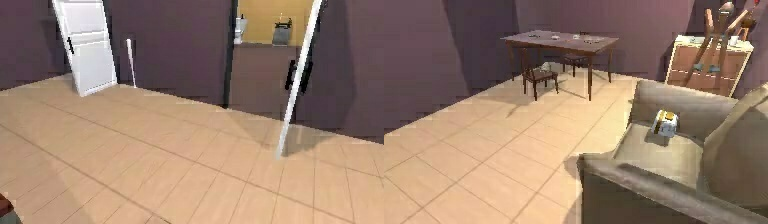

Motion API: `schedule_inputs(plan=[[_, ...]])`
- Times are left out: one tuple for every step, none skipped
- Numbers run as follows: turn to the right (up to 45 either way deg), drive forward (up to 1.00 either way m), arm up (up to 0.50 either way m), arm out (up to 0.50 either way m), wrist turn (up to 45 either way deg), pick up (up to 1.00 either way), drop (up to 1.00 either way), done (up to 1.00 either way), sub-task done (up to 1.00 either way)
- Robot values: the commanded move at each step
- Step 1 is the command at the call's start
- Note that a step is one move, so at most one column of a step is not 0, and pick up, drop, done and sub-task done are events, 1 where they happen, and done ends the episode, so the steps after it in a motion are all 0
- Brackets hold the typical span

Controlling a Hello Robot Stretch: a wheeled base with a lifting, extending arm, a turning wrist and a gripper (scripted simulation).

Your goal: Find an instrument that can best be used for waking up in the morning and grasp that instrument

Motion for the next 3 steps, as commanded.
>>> schedule_inputs(plan=[[15.0,0.00,0.00,0.00,0.0,0.00,0.00,0.00,0.00],[0.0,0.60,0.00,0.00,0.0,0.00,0.00,0.00,0.00],[45.0,0.00,0.00,0.00,0.0,0.00,0.00,0.00,0.00]])
